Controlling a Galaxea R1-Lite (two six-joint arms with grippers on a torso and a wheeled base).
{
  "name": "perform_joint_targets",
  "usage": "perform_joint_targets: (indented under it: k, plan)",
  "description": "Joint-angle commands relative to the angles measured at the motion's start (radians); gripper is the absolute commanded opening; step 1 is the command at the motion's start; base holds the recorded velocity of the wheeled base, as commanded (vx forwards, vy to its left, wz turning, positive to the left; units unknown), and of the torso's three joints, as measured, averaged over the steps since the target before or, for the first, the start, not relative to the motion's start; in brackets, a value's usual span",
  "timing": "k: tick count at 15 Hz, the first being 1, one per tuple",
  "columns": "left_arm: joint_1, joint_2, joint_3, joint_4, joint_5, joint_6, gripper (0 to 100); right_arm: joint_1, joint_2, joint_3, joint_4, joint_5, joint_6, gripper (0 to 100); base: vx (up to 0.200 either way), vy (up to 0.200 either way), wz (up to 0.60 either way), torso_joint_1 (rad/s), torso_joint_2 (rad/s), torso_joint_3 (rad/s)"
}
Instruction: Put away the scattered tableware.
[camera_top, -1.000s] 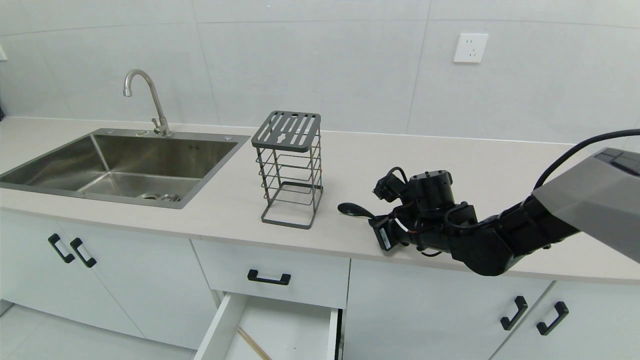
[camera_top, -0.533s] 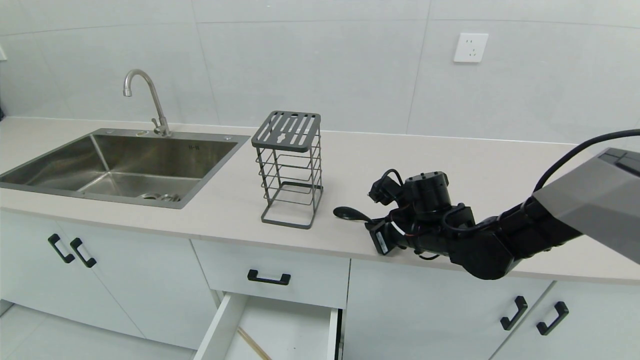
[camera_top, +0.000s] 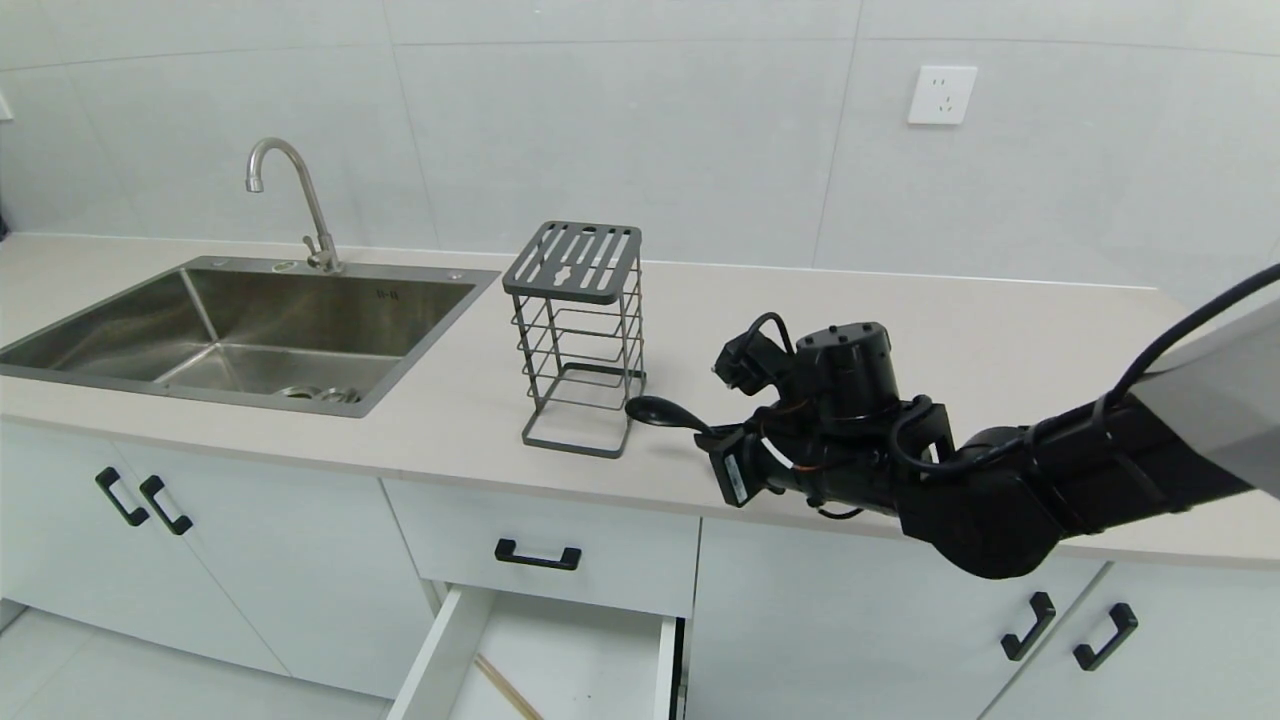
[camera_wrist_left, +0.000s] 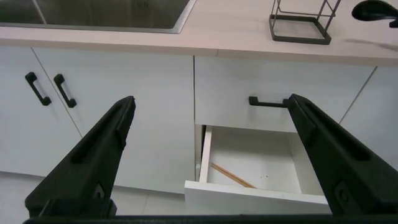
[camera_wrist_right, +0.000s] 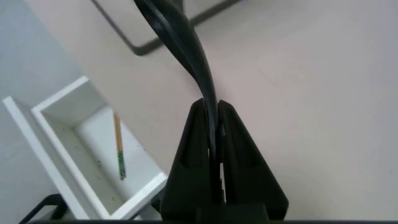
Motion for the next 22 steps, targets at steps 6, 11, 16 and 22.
perform_joint_targets:
  k: [6,11,16,22]
  plan:
    - [0.000,0.001,0.000,0.000,0.000,0.000,100,0.132,-0.046,0.006,-0.008,-0.005,0.077,0,0.000,0.000,0.00,0.000,0.00,0.000]
    - [0.000,0.001,0.000,0.000,0.000,0.000,100,0.176,-0.071,0.009,-0.026,-0.001,0.099,0,0.000,0.000,0.00,0.000,0.00,0.000]
    - [0.000,0.001,0.000,0.000,0.000,0.000,100,0.274,-0.066,0.029,-0.071,-0.001,0.177,0,0.000,0.000,0.00,0.000,0.00,0.000]
    - [0.000,0.001,0.000,0.000,0.000,0.000,100,0.309,-0.041,-0.037,-0.057,0.088,0.085,0,0.000,0.000,0.00,0.000,0.00,0.000]
